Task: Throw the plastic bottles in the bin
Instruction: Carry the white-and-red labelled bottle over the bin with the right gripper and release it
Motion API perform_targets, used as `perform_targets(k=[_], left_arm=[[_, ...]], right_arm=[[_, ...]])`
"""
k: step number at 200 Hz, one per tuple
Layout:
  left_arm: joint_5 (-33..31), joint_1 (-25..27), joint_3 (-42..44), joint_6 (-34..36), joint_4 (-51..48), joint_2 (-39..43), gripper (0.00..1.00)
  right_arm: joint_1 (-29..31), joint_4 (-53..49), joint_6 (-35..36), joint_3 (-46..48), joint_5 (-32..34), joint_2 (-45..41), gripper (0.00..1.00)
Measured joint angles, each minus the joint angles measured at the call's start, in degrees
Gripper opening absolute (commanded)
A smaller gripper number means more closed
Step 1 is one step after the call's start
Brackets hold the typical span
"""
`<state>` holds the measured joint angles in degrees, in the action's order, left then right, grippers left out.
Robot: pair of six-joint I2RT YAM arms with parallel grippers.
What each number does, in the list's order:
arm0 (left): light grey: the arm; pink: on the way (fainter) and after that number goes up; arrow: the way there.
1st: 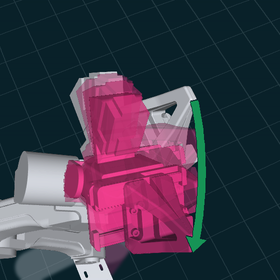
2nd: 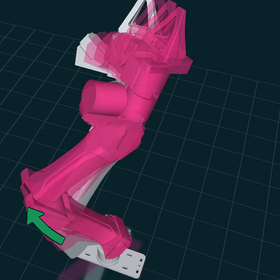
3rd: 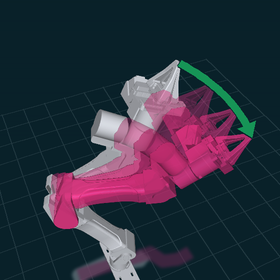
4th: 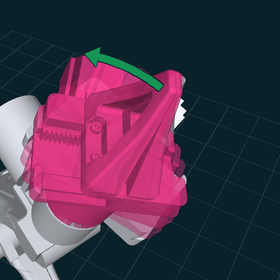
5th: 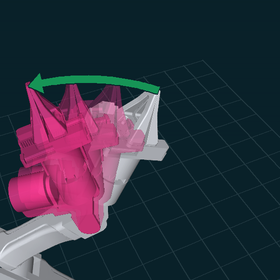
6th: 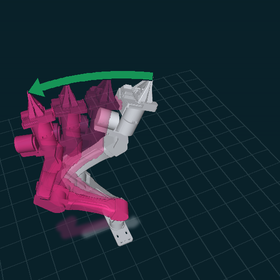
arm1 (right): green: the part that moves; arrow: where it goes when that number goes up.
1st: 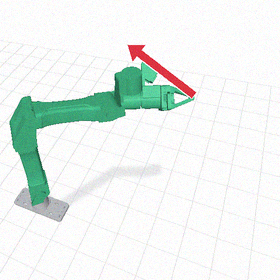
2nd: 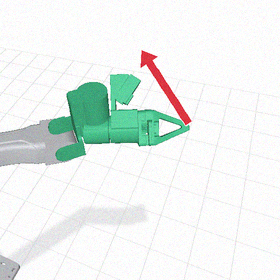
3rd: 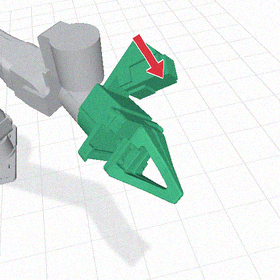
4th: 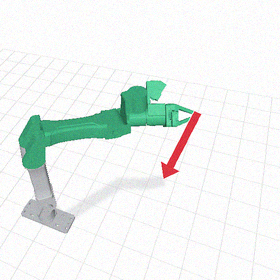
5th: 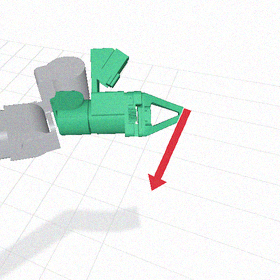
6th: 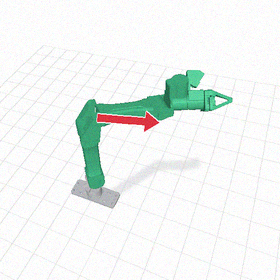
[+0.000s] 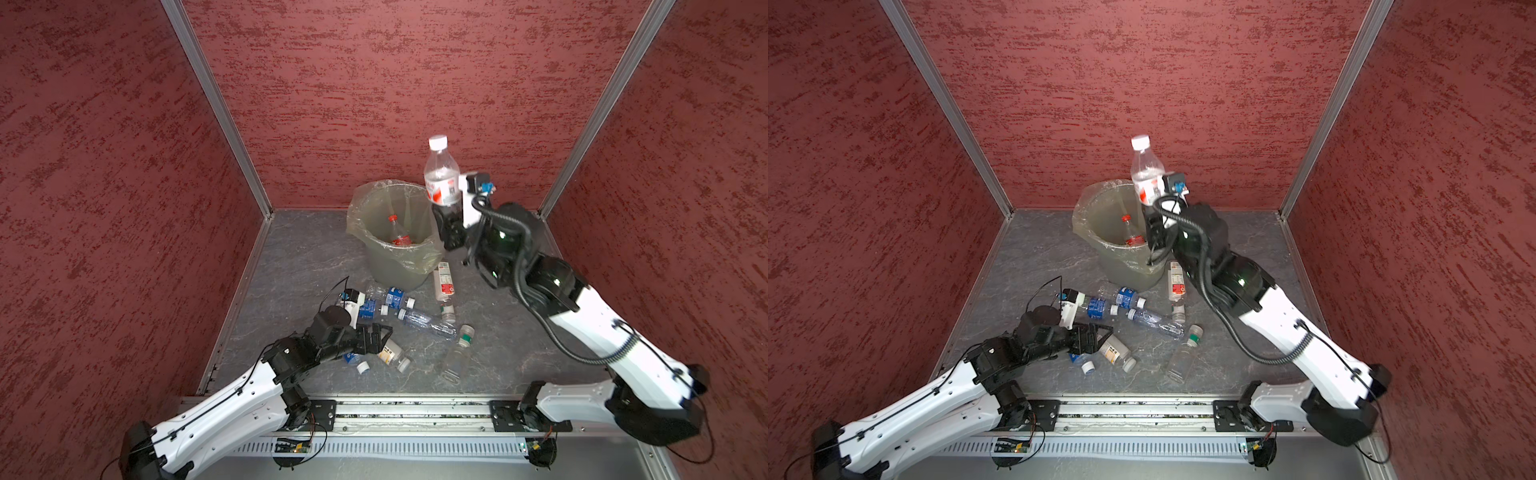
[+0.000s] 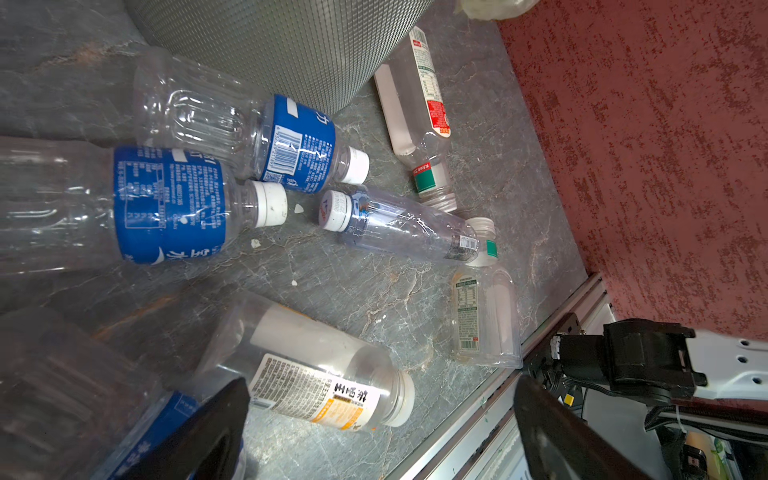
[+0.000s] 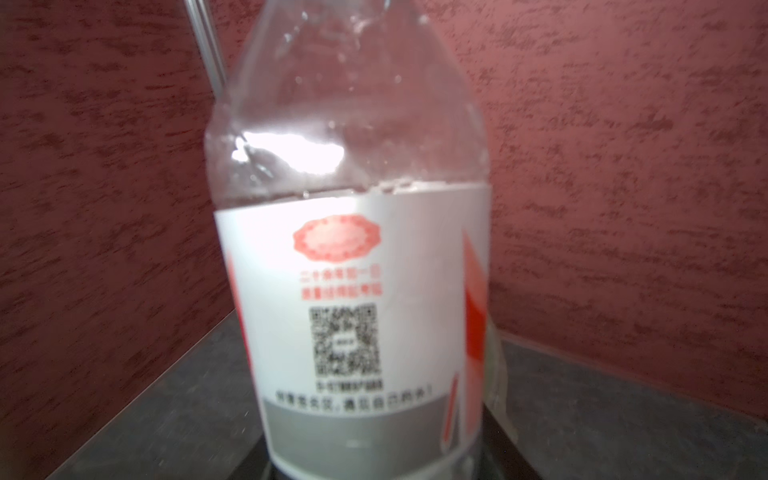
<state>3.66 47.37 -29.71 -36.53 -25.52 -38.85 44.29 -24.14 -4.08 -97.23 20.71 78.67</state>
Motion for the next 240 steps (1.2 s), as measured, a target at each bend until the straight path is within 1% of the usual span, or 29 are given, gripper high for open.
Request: perform_targets(k=[7,22,31,47,68,91,134,160,189,240], left_arm=[[-0.39,0.09,0.00,-0.02,-0.44,1.18,1.00],[-1.03,0.28,0.00,-0.09,-1.36,3.45,0.99],[-1.38,0.33,0.07,-0.20,-1.99,4.83,1.00],[-2.14,0.37,0.46,-0.52,-3.06,6.91,1.00],[-2.67,0.50,0.90,-0.94,-4.52,8.39,1.00],[-2.91,0.52,0.90,-1.11,-5.55,8.50,1.00],[-3.67,0.55,0.90,-1.14,-6.08,7.23,0.99],[-4.15,0.55,0.85,-1.14,-6.40,5.64,1.00],[-5.29,0.52,-0.15,-1.11,-7.21,4.33,0.99],[-6.84,0.52,-2.82,-1.14,-8.81,2.36,0.99]], right_arm=[[-2.78,-0.26,-0.02,-4.72,-1.44,4.59,0.87],[-6.93,-1.64,-0.39,-13.84,-4.79,13.42,0.93],[-8.70,-2.51,-0.76,-18.23,-6.38,17.81,0.95],[-10.60,-4.94,-1.38,-24.63,-8.72,24.37,0.95],[-11.19,-8.46,-1.86,-29.38,-10.01,28.65,0.98],[-11.52,-10.95,-1.88,-30.86,-10.43,28.57,0.98],[-11.65,-12.33,-1.66,-30.60,-10.49,23.37,0.97],[-11.67,-12.17,-1.73,-27.04,-9.77,18.62,0.96],[-11.89,-11.37,-2.34,-18.14,-8.94,12.96,0.96],[-13.38,-10.12,-4.52,-1.11,-8.39,5.84,0.95]])
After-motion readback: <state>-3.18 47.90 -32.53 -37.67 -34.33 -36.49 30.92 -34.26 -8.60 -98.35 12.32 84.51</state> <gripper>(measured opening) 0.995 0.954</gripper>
